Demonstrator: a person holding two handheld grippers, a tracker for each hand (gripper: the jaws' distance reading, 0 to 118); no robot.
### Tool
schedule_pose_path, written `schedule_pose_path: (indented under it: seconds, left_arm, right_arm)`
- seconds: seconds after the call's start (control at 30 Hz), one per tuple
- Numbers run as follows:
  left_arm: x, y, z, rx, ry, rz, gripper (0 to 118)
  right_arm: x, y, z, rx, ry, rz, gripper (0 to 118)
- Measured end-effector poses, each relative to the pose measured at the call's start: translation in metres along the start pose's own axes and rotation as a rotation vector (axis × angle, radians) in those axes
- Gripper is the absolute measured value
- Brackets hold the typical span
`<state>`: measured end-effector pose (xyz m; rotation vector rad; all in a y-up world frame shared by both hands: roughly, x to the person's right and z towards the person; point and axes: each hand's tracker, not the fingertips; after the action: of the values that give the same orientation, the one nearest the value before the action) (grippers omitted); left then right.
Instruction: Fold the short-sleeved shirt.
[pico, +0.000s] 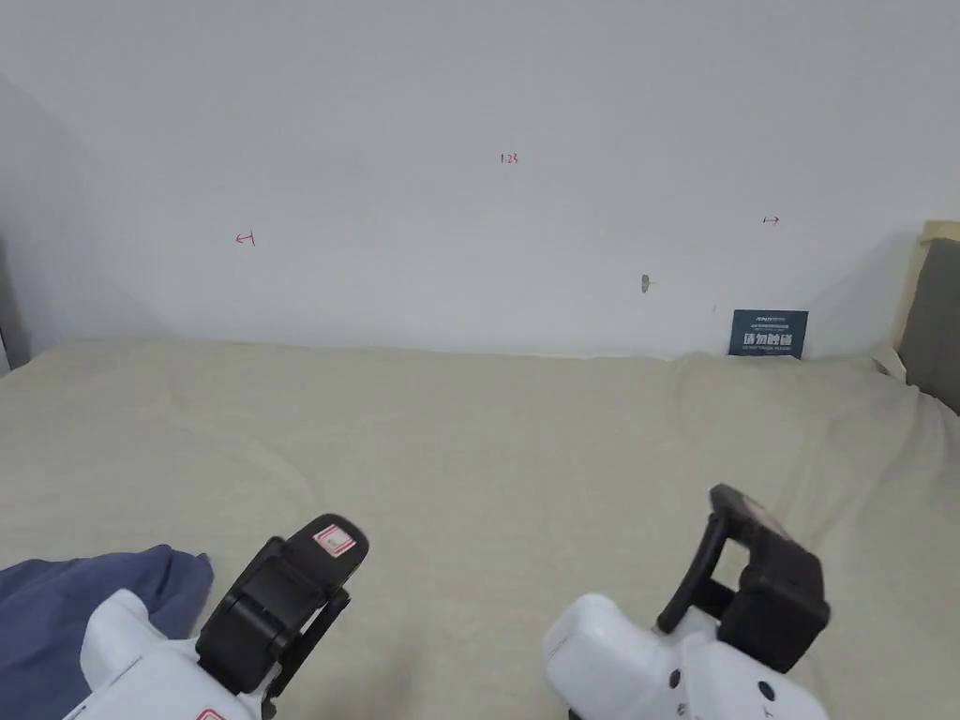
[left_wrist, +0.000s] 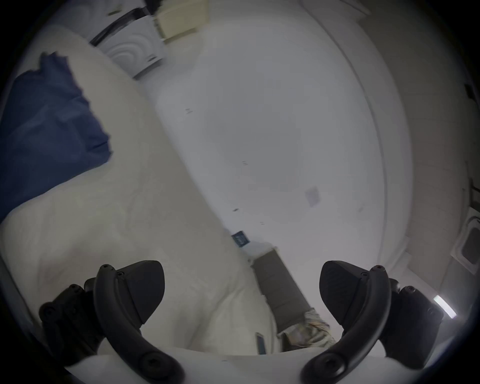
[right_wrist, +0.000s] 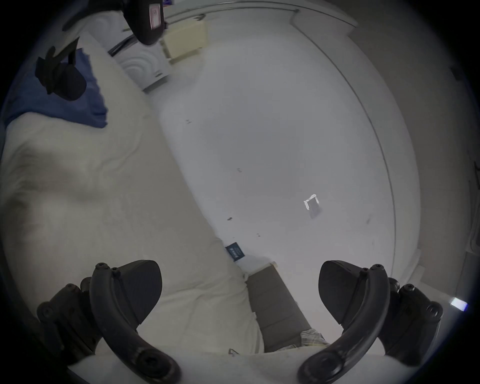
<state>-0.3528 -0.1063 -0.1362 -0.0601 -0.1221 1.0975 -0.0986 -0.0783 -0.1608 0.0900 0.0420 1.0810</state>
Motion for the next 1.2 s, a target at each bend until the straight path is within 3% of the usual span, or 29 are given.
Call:
schedule_pose_path:
  seconds: [0.1, 0.2, 0.27, 0.37, 0.43, 0.53, 0.7, 1.07, 1.1, 1.13, 1.17, 1.2]
  left_arm:
    - [-0.005, 0.001, 0.001, 0.017, 0.171, -0.137, 118]
    - [0.013, 0.004, 0.001, 0.031, 0.262, -0.357, 118]
    - [0.035, 0.006, -0.001, 0.042, 0.313, -0.576, 118]
    - [0.071, -0.008, -0.001, 0.147, 0.386, -0.924, 118]
    - [0.087, -0.019, 0.002, 0.173, 0.376, -1.086, 118]
    - [0.097, -0.027, 0.002, 0.126, 0.341, -1.211, 118]
    - [0.085, -0.03, -0.002, 0.131, 0.363, -1.126, 118]
    - [0.085, -0.02, -0.008, 0.076, 0.352, -1.059, 118]
    - [0.085, -0.021, -0.008, 0.077, 0.355, -1.063, 117]
    - [0.086, -0.022, -0.008, 0.077, 0.365, -1.068, 115]
    - [0.087, -0.022, -0.009, 0.069, 0.373, -1.08, 111]
    - [0.088, -0.022, -0.008, 0.061, 0.369, -1.089, 98]
  right_arm:
    - [0.002, -0.003, -0.004, -0.021, 0.063, -0.12, 118]
    - [0.019, -0.008, -0.009, -0.03, 0.089, -0.331, 118]
    - [0.038, -0.015, -0.015, -0.054, 0.109, -0.59, 118]
    - [0.07, -0.045, -0.024, -0.074, 0.235, -1.063, 118]
    - [0.078, -0.069, -0.027, -0.061, 0.249, -1.296, 118]
    - [0.075, -0.097, -0.028, -0.032, 0.198, -1.438, 118]
    - [0.067, -0.097, -0.023, -0.076, 0.115, -1.23, 118]
    - [0.061, -0.061, -0.016, -0.033, 0.07, -1.043, 118]
    - [0.062, -0.06, -0.015, -0.036, 0.073, -1.041, 108]
    - [0.063, -0.061, -0.015, -0.031, 0.076, -1.037, 84]
    - [0.063, -0.06, -0.016, -0.02, 0.074, -1.04, 47]
    - [0.064, -0.059, -0.018, -0.033, 0.057, -1.032, 4]
